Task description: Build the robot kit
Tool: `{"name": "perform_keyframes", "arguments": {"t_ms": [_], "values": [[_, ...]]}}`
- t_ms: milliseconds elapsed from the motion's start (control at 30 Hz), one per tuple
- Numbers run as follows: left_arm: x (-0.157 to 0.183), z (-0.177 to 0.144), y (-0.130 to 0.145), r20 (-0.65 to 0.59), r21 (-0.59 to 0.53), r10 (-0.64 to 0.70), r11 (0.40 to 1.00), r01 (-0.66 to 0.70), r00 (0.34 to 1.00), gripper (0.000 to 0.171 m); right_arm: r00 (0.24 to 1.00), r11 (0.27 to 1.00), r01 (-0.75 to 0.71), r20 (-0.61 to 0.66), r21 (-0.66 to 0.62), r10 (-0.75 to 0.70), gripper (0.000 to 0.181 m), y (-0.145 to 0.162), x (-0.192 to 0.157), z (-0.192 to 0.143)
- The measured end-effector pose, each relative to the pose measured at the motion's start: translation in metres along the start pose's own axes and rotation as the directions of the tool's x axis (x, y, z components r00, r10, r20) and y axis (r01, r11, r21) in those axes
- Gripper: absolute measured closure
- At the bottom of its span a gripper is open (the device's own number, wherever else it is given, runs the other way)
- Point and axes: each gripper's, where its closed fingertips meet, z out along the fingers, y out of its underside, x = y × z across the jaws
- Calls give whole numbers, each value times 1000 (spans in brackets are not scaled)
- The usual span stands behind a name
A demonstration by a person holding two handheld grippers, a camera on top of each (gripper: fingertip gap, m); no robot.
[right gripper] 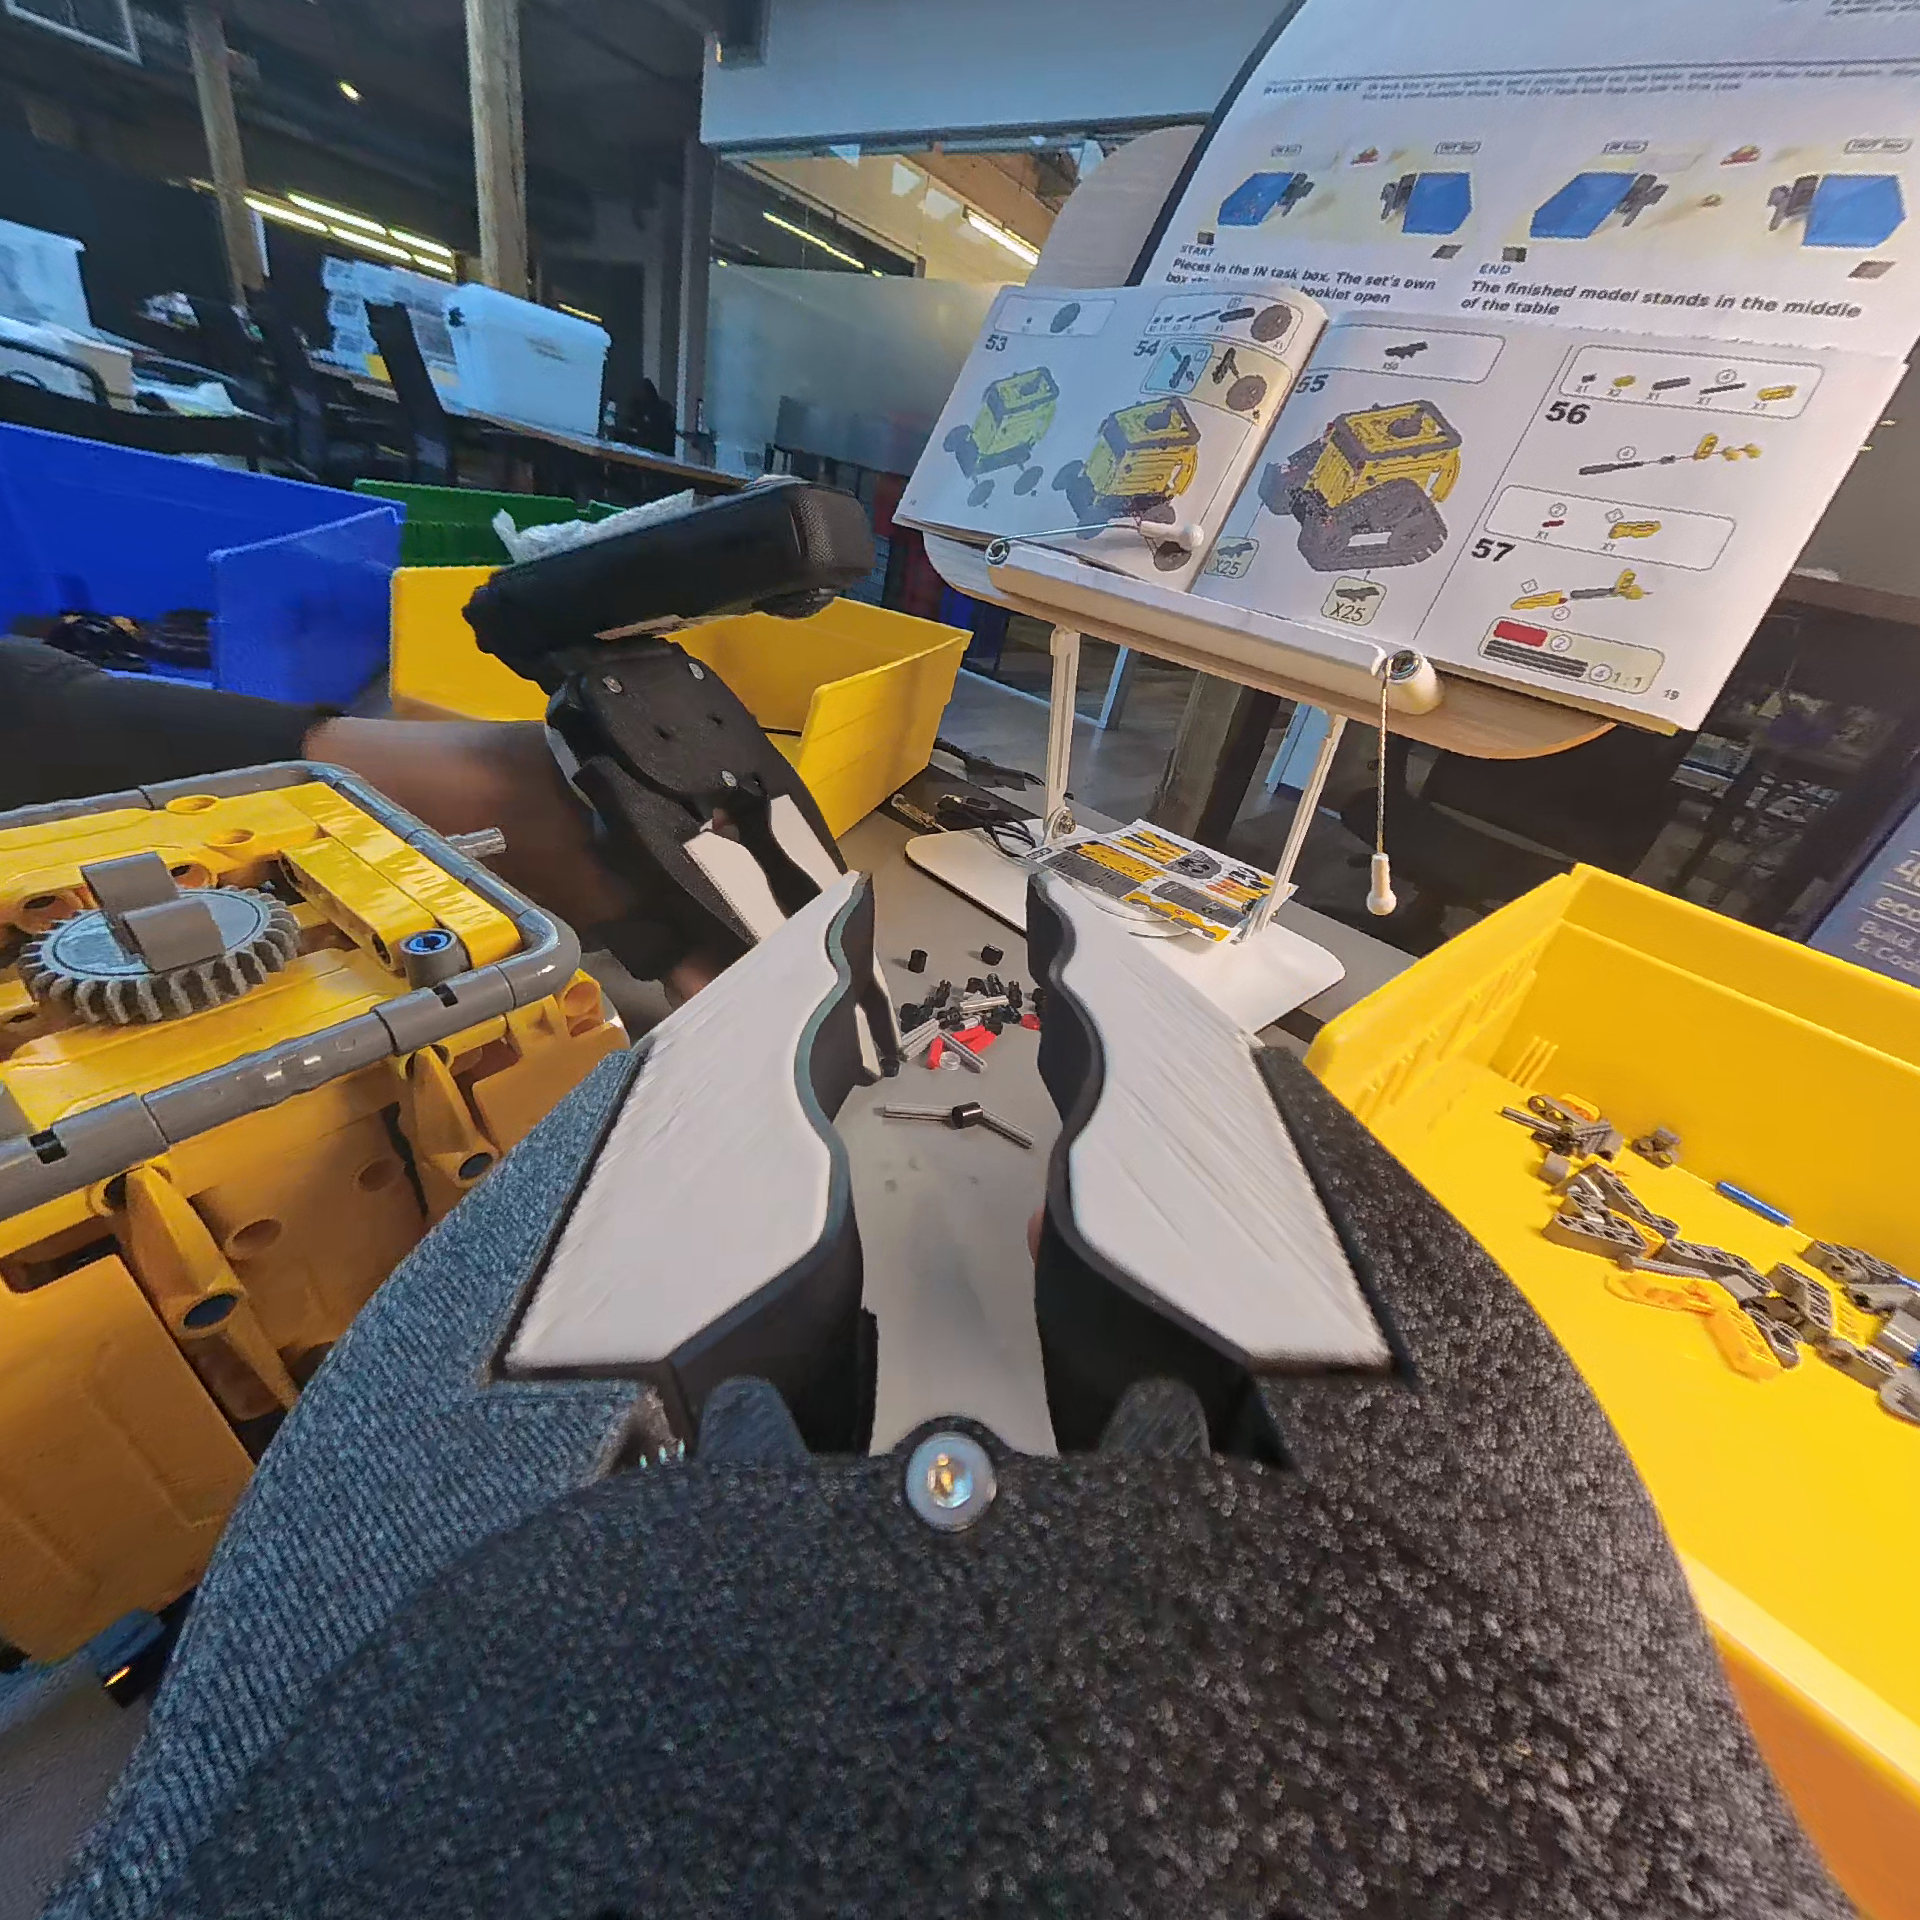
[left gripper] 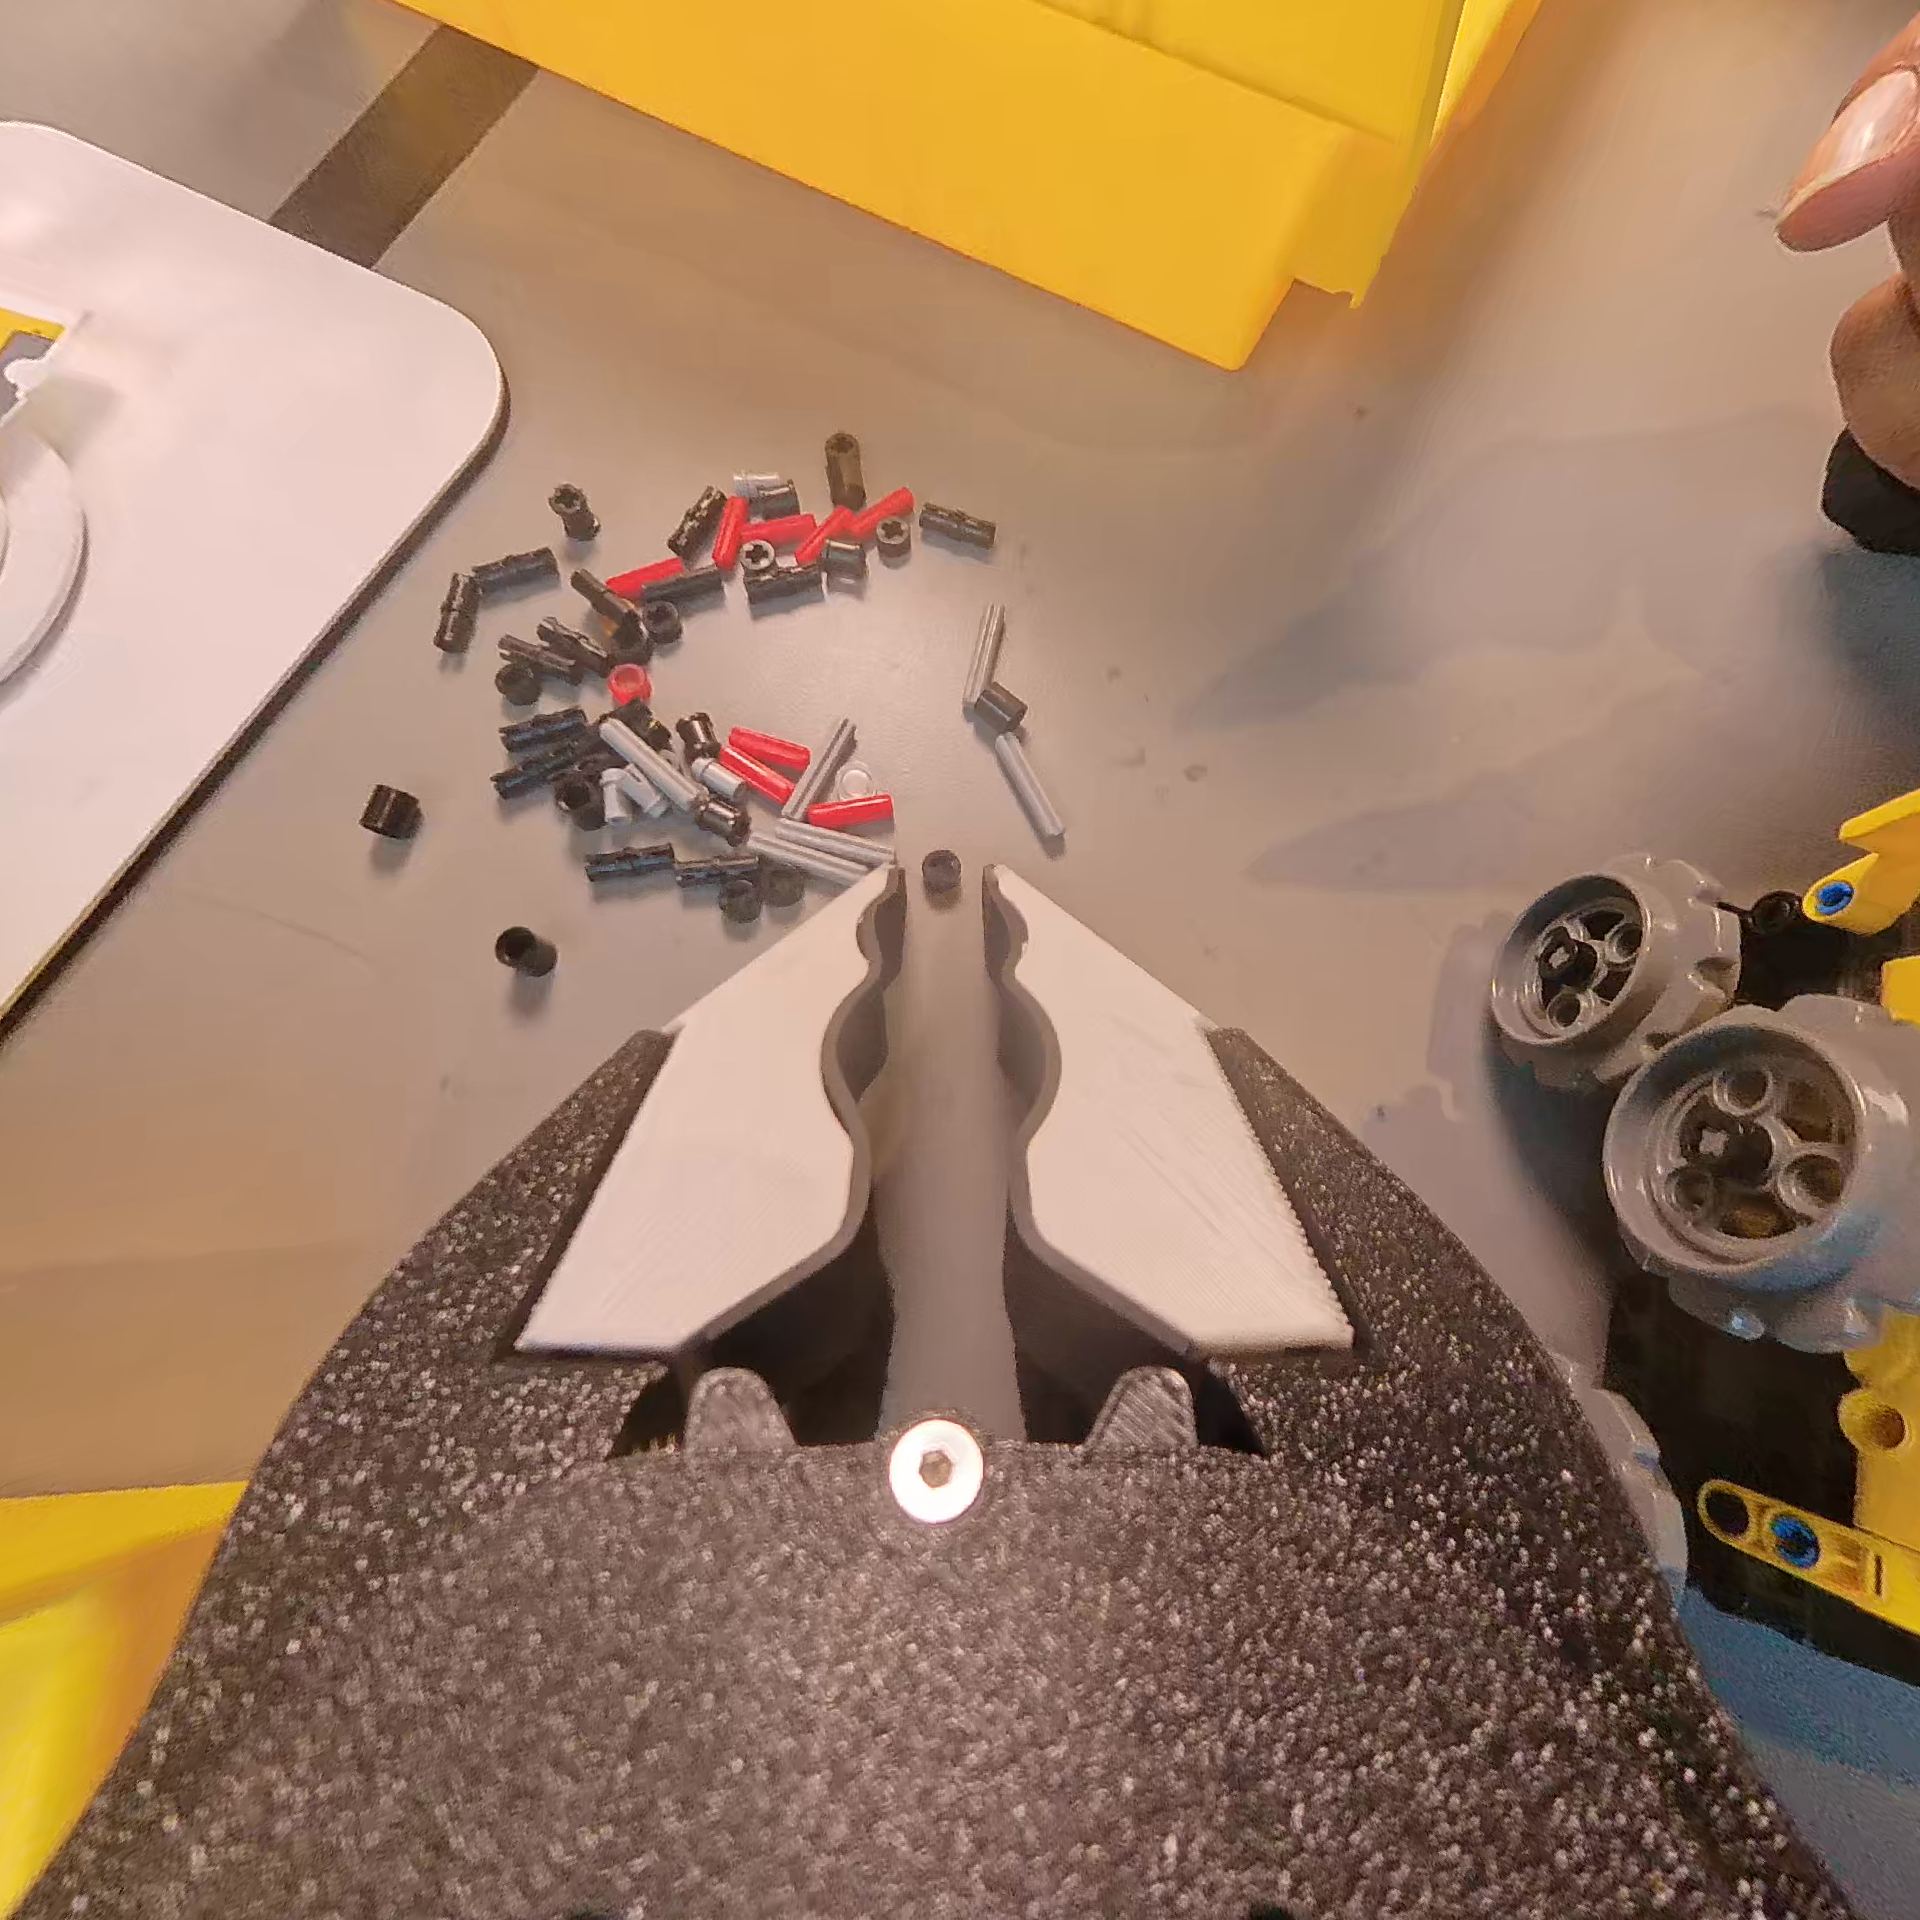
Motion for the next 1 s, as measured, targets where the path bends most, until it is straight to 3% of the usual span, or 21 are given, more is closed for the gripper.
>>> {"name": "perform_keyframes", "arguments": {"t_ms": [300, 433, 700, 867, 1000], "values": [[-3, 1, -1, 43, -22, 74, 997, -73, 996, 167, 1000, 1000, -9, 2, -2, 9, 152, 0, 1, 0], [7, -27, 2, 22, -20, 102, 995, -101, 995, 167, 1000, 1000, -4, -1, 4, 4, 152, 0, 1, -1], [44, -102, 77, -2, -86, 39, 996, -39, 999, 167, 999, 999, -4, -51, -39, 2, 153, 6, 11, -1], [77, -114, 104, -24, -118, 50, 992, -52, 998, 167, 999, 978, -20, 36, -209, 28, 155, 30, 0, 14], [82, -113, 106, -18, -112, 67, 991, -68, 998, 166, 993, 962, -32, 101, -272, 61, 155, 30, -11, 34]]}}
